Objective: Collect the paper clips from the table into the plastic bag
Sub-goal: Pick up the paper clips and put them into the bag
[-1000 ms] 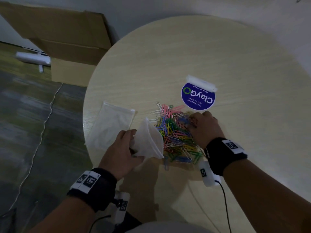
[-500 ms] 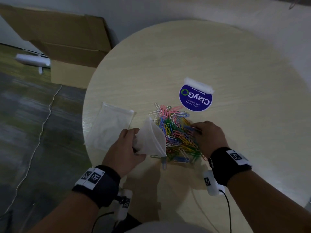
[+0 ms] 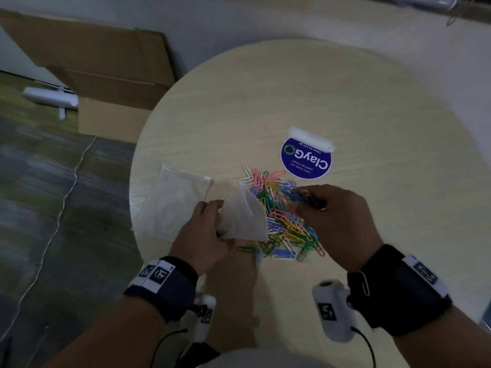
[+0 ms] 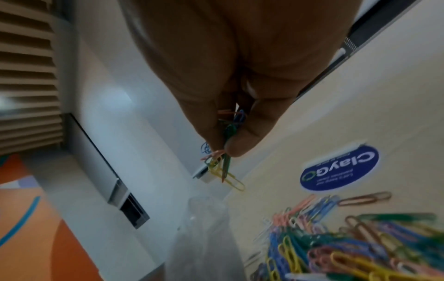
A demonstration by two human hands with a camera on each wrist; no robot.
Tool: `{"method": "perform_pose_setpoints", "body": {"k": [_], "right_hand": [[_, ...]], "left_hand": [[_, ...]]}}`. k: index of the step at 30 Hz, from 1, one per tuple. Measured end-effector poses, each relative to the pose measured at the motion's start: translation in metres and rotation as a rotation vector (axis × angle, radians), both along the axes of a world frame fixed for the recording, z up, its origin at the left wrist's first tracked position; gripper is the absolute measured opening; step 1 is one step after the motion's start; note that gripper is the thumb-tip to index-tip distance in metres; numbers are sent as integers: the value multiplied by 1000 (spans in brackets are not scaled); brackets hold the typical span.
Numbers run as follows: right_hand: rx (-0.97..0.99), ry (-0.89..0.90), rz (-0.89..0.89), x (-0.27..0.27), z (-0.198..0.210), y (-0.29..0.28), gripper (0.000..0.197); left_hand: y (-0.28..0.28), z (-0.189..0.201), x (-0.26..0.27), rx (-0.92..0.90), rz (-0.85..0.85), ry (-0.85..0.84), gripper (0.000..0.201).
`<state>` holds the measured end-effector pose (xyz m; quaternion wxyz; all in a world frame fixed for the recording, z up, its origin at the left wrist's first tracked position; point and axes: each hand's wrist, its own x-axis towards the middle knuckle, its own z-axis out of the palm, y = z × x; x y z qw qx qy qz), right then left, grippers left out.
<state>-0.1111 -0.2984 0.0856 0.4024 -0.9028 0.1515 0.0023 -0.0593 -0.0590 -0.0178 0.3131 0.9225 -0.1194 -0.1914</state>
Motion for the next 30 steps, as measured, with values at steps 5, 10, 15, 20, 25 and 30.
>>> {"method": "perform_pose_setpoints", "body": {"k": [5,10,15,20,25,30], "right_hand": [[-47,60,131,6,-18,26,13],[-166,68,204,16,-23,41,11],[-120,89,349,22,-8,49,32],[11,-11,113,15,5,28,25],[-197,333,15,-24,-49,-24,23],[-247,451,115,-52,-96,-18,31]], "left_hand": [[-1,-1,1,-7,3,-7,73],[-1,-3,-1,-24,-14,-31,73],[1,-10,-3,-74,-33,-73,68],[2,-10,-2,-46,3,-53,69],[14,-9,-5,-67,0,39,74],[20,-9,-8,-69,32,25,72]]}}
